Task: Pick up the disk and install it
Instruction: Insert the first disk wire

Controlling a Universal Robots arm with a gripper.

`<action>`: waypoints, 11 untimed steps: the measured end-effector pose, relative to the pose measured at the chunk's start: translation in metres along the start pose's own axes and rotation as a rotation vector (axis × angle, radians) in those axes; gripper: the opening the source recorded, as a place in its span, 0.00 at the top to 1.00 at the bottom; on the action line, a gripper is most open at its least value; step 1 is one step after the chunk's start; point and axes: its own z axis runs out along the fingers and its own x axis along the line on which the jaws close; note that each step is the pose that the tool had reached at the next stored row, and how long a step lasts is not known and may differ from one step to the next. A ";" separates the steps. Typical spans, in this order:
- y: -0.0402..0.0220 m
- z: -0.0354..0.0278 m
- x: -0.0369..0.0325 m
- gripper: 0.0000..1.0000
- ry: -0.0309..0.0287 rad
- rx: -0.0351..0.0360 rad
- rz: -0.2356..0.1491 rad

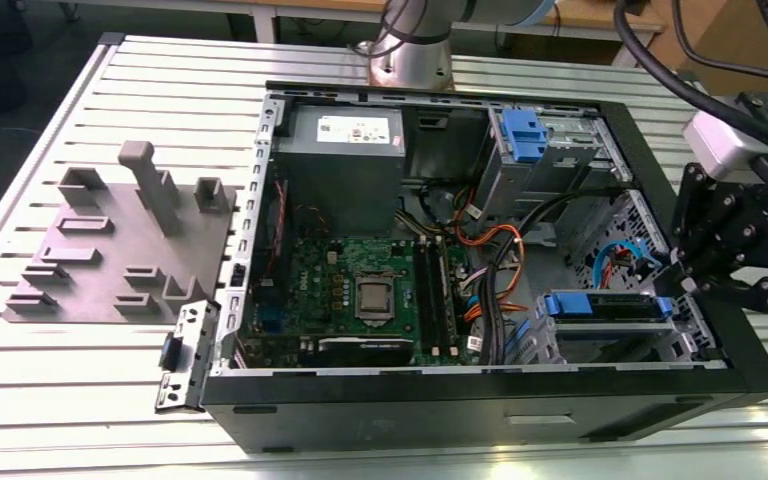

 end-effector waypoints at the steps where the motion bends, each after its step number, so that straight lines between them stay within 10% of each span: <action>1: -0.0012 0.0001 -0.0016 0.89 -0.0001 -0.0002 0.000; 11: -0.0043 -0.0009 -0.0202 0.89 -0.0001 -0.0005 0.000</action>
